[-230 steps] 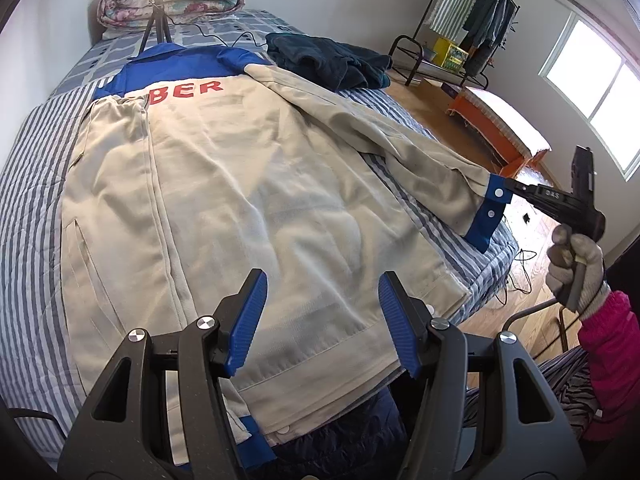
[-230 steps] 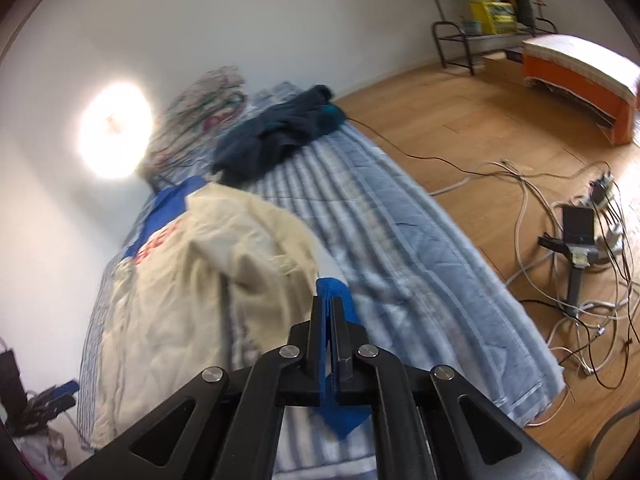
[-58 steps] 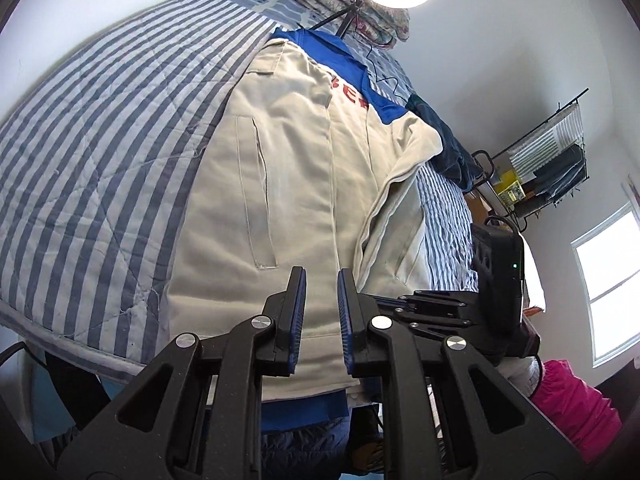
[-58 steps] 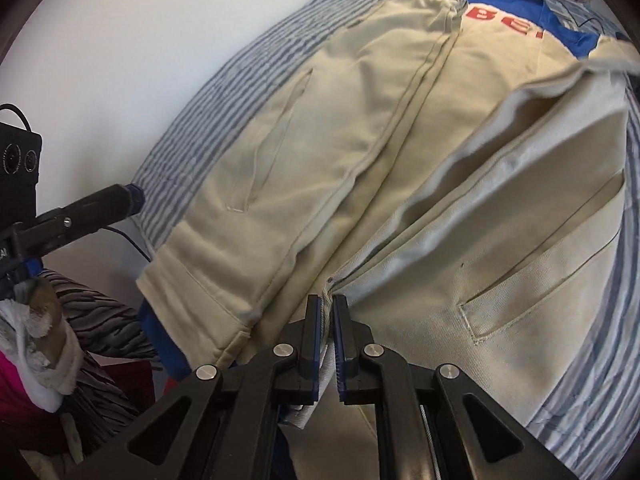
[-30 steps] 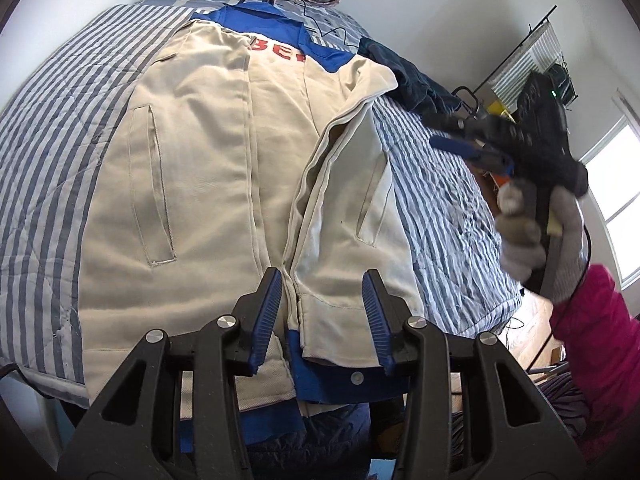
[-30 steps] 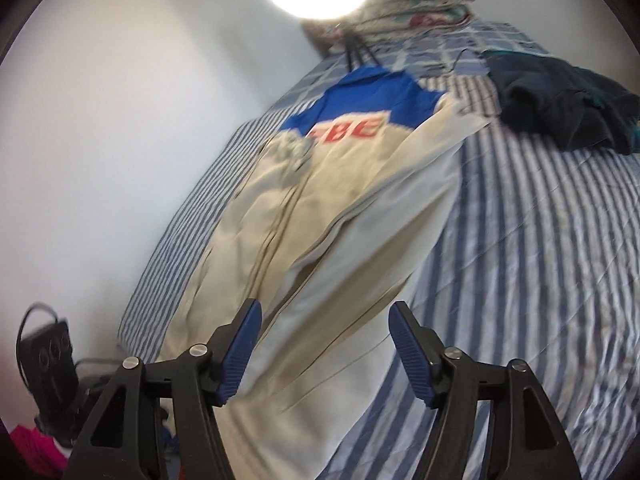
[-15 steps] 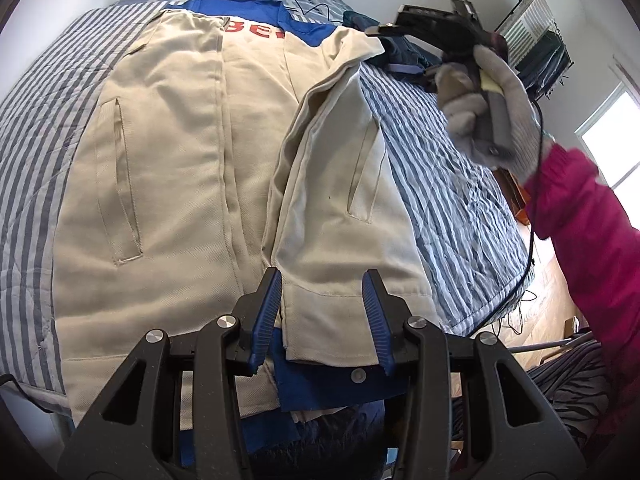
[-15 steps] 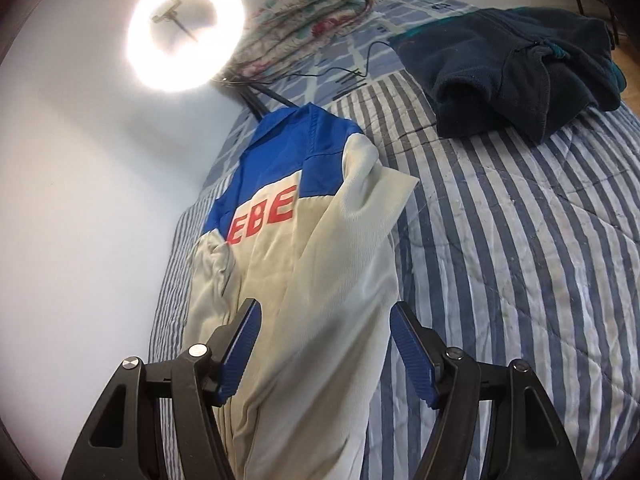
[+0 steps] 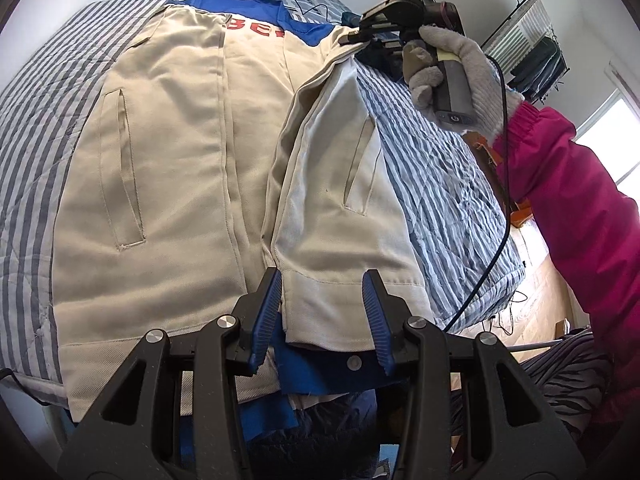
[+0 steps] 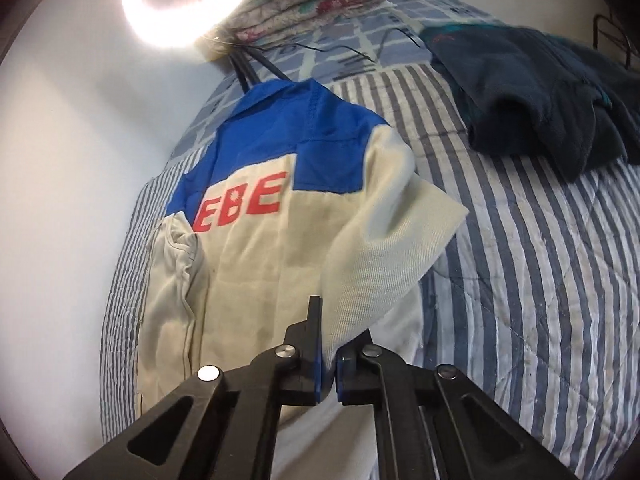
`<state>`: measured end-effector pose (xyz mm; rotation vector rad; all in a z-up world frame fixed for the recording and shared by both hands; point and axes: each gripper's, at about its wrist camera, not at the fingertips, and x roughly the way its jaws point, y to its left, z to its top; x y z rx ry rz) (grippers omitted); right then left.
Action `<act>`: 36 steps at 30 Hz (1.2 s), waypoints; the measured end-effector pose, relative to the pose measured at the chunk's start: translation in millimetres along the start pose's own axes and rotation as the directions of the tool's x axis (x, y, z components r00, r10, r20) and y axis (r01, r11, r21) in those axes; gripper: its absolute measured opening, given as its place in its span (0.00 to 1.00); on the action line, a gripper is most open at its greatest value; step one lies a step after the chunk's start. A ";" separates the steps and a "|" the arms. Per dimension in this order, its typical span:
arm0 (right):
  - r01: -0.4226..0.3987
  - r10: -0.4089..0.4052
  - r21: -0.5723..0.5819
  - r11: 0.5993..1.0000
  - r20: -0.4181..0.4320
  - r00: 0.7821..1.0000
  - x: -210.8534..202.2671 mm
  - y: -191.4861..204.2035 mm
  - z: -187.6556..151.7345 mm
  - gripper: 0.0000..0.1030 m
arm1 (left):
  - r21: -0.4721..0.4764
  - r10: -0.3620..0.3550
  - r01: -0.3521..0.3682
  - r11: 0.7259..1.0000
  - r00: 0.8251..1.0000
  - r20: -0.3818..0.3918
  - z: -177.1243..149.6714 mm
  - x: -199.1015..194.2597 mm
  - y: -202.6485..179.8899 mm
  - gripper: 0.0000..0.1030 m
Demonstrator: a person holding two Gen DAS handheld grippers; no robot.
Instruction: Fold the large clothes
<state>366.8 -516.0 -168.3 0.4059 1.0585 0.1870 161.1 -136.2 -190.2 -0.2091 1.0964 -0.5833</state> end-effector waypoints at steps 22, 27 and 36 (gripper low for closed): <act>0.049 -0.110 -0.365 0.930 -0.148 0.983 120.7 123.7 -3.0 0.16 | -0.066 -0.040 0.042 0.997 0.999 0.031 0.0 -18.9 19.2 0.40; -0.039 0.005 -0.338 0.940 -0.101 0.995 75.2 120.2 -8.7 0.33 | -0.066 -0.045 0.047 0.997 0.998 0.037 0.0 -20.8 18.7 0.40; -0.057 0.048 -0.266 0.962 -0.040 0.998 -74.8 67.9 -92.6 0.49 | -0.113 -0.067 0.072 0.991 0.997 0.049 -1.3 -27.0 26.8 0.40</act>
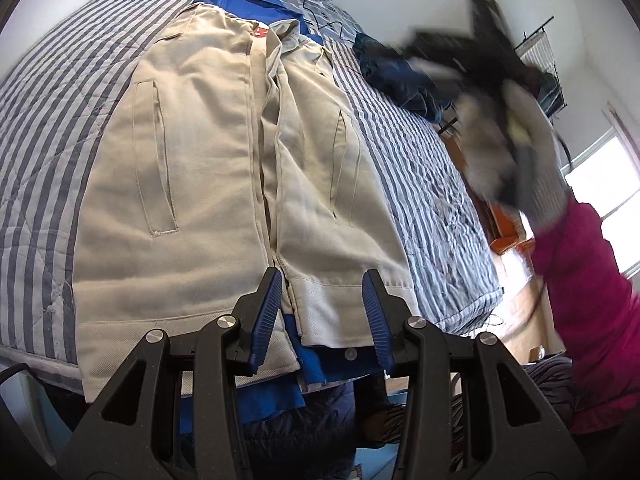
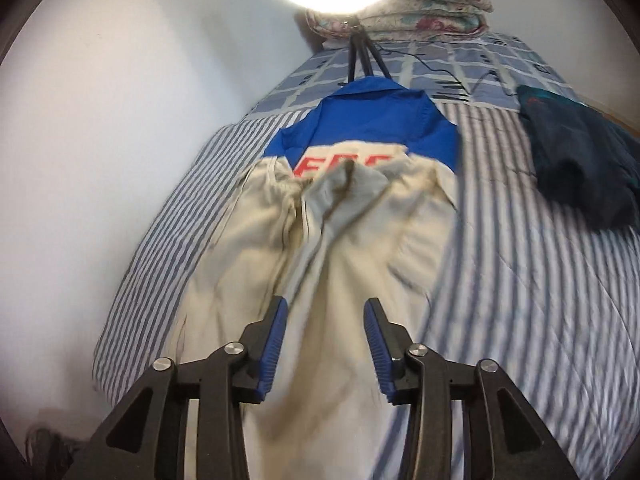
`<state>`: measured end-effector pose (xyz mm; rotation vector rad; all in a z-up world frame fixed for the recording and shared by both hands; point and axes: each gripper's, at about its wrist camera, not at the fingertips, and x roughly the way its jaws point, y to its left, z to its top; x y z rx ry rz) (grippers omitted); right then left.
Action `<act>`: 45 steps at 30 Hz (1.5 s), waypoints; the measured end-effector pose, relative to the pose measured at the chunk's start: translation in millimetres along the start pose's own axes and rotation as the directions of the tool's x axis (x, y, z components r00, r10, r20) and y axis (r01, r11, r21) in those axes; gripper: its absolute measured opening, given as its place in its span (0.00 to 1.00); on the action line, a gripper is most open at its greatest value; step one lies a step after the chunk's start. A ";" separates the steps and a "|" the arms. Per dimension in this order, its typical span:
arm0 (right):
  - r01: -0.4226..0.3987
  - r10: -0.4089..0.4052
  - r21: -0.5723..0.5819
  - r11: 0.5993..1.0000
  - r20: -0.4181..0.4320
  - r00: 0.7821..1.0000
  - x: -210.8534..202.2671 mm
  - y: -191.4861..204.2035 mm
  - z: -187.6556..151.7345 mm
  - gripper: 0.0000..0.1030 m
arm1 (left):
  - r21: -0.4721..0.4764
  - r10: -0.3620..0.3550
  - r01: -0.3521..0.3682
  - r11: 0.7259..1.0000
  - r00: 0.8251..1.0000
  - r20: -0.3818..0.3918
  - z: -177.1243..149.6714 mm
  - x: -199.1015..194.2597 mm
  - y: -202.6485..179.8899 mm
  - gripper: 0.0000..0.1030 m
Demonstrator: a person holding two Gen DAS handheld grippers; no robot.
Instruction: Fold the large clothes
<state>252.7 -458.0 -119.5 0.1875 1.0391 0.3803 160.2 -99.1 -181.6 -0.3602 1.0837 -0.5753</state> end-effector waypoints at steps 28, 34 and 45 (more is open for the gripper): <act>-0.125 0.165 0.158 0.980 -0.276 0.947 -23.4 1.3 -213.1 0.07 | -0.076 0.050 -0.046 0.996 0.998 0.045 -1.2 -26.7 31.5 0.40; -0.047 0.052 0.024 0.999 -0.292 0.955 -16.7 20.2 -216.1 0.31 | -0.017 0.050 -0.050 0.999 0.998 0.026 -3.9 -18.3 13.2 0.40; -0.070 0.070 -0.001 0.998 0.028 0.997 -62.1 7.6 -159.0 0.33 | 0.031 0.004 -0.001 1.000 0.995 -0.096 -1.7 34.8 -18.7 0.40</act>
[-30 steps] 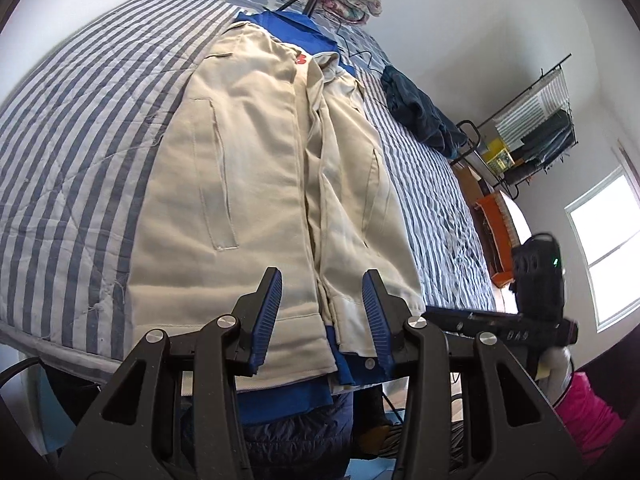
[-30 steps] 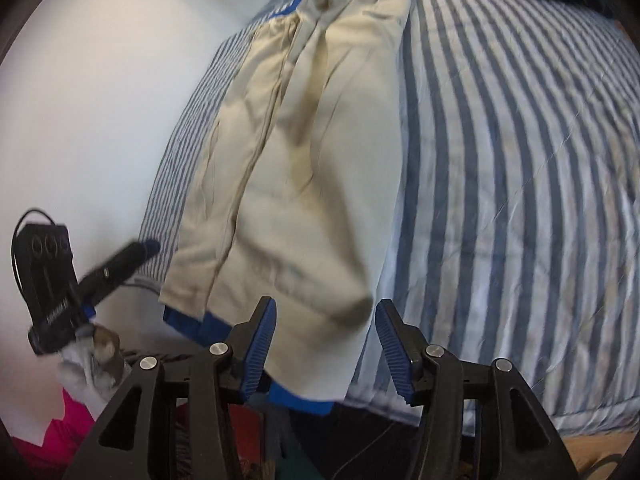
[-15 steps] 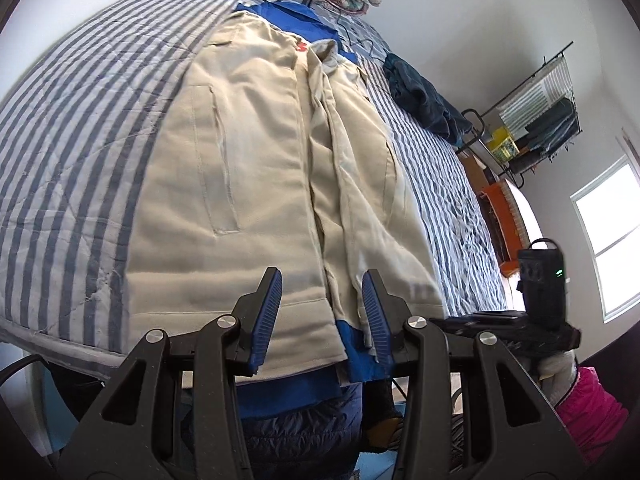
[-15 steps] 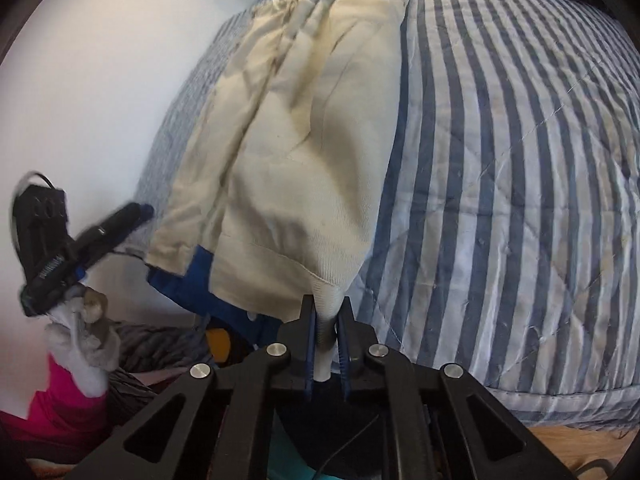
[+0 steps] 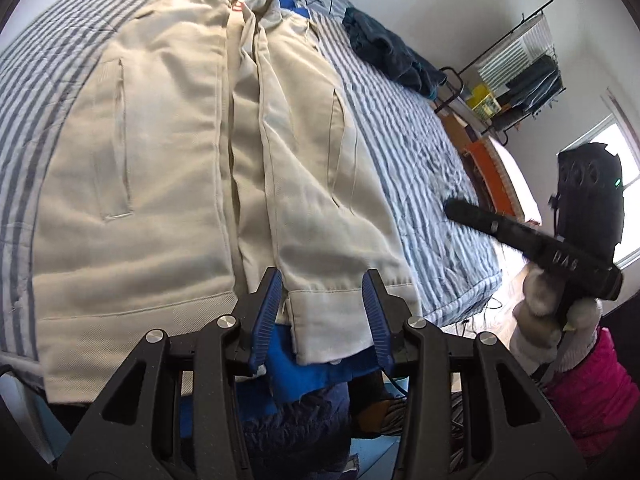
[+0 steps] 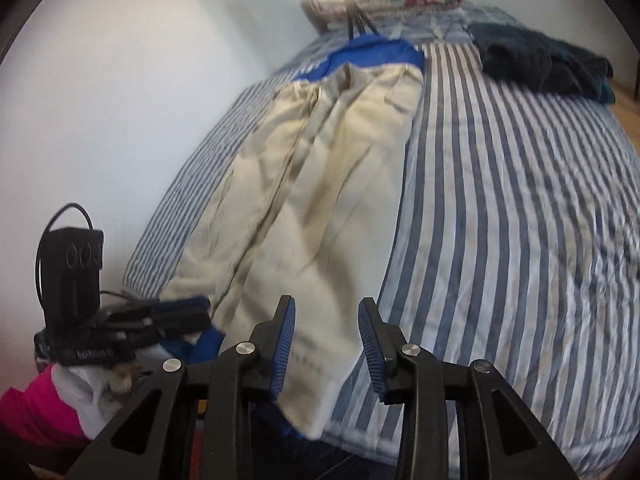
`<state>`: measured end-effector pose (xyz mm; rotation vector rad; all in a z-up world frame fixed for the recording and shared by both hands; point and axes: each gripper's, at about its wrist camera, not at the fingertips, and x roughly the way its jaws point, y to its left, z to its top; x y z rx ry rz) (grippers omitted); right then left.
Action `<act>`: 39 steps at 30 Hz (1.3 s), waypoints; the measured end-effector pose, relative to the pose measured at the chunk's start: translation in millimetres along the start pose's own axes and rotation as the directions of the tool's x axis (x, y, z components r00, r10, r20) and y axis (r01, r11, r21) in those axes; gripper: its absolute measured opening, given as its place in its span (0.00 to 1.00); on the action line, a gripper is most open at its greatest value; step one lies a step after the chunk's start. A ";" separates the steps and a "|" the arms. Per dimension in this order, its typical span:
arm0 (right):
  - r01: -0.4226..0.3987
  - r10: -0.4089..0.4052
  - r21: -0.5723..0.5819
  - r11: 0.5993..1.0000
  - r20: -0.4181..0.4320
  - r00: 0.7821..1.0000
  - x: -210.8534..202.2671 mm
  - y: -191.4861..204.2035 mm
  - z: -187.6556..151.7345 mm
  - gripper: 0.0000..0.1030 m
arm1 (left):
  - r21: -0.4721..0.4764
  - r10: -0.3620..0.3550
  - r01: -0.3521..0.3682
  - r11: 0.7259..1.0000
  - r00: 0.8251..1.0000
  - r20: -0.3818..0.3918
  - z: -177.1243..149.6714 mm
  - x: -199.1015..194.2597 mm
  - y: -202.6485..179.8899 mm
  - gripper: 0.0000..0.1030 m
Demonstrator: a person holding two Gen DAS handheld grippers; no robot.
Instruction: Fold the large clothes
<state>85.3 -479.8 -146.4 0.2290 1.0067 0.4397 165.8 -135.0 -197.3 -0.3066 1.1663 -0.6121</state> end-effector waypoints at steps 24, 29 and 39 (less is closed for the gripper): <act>0.215 -0.226 -0.181 0.960 -0.046 0.973 126.2 -16.6 59.9 0.31 | 0.082 0.088 -0.088 0.993 0.996 0.006 -9.8 4.3 -2.3 0.06; 0.234 -0.227 -0.155 0.960 0.063 0.972 103.5 -13.9 78.5 0.29 | 0.085 0.038 -0.041 0.996 0.999 0.035 -9.6 -21.8 -0.2 0.06; 0.212 -0.239 -0.322 0.923 -0.046 0.970 163.0 36.6 84.1 0.30 | 0.060 0.109 -0.115 0.992 0.990 0.091 -10.0 -47.3 20.2 0.07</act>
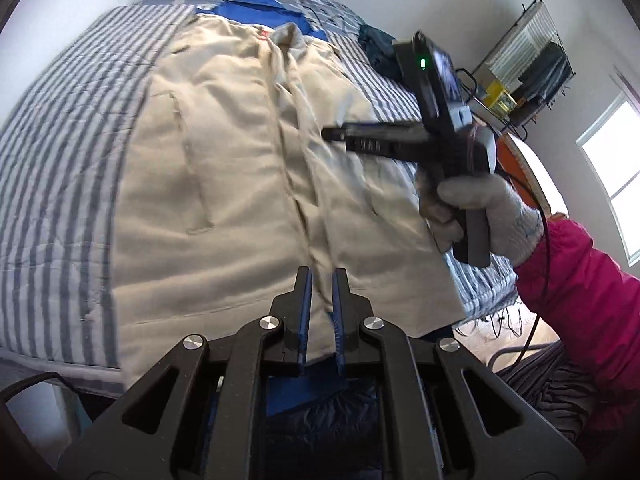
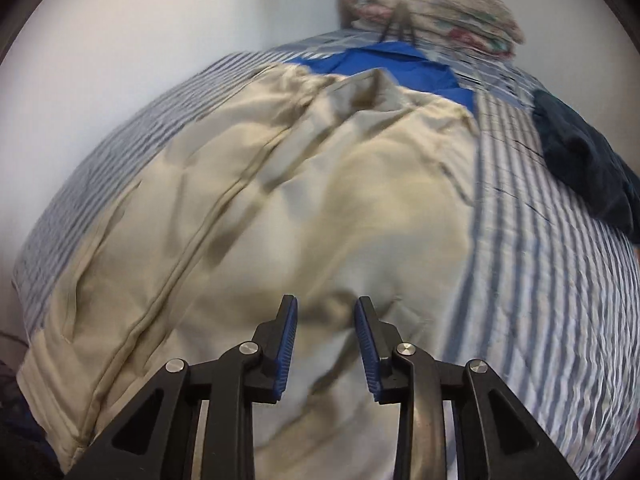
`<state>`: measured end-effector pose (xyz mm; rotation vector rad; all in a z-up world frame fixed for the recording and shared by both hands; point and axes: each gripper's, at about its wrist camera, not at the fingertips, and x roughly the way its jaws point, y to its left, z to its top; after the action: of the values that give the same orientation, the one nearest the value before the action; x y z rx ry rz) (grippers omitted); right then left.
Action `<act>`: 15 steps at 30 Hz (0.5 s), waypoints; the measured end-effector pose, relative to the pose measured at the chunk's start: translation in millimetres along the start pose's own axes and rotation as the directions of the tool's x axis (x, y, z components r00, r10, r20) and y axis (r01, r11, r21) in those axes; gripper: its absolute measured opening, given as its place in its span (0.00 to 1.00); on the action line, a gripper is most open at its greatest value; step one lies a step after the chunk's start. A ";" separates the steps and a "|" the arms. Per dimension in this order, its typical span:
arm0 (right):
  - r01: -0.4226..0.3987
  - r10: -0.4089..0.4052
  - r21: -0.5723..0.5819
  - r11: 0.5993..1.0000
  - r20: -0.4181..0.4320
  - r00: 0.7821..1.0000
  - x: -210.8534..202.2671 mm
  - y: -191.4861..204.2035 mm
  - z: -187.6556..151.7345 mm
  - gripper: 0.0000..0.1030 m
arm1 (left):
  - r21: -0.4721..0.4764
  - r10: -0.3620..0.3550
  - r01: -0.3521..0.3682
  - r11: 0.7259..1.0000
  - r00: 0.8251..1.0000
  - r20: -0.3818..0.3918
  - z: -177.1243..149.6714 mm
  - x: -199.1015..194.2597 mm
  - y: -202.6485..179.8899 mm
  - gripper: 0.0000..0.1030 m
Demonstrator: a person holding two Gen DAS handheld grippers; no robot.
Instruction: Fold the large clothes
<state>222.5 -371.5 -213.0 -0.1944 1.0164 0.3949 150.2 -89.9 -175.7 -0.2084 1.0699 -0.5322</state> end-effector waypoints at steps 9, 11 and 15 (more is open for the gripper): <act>-0.048 0.046 0.020 0.999 0.094 0.994 -41.7 2.6 -4.4 0.26 | -0.024 0.036 -0.035 0.999 0.999 0.040 8.2 -32.7 47.2 0.19; -0.045 0.040 0.036 0.998 0.129 0.991 -59.7 0.3 -12.2 0.27 | -0.018 0.052 -0.050 0.999 0.996 0.067 10.8 -39.6 59.3 0.40; -0.074 0.057 0.126 0.989 0.131 0.990 -84.5 -7.0 -46.9 0.30 | -0.071 0.045 -0.042 0.997 0.998 0.041 14.0 -37.8 86.6 0.43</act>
<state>149.3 -413.2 -165.2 -0.0174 0.9217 0.3941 175.6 2.2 -175.3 -0.2569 1.0502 -0.4499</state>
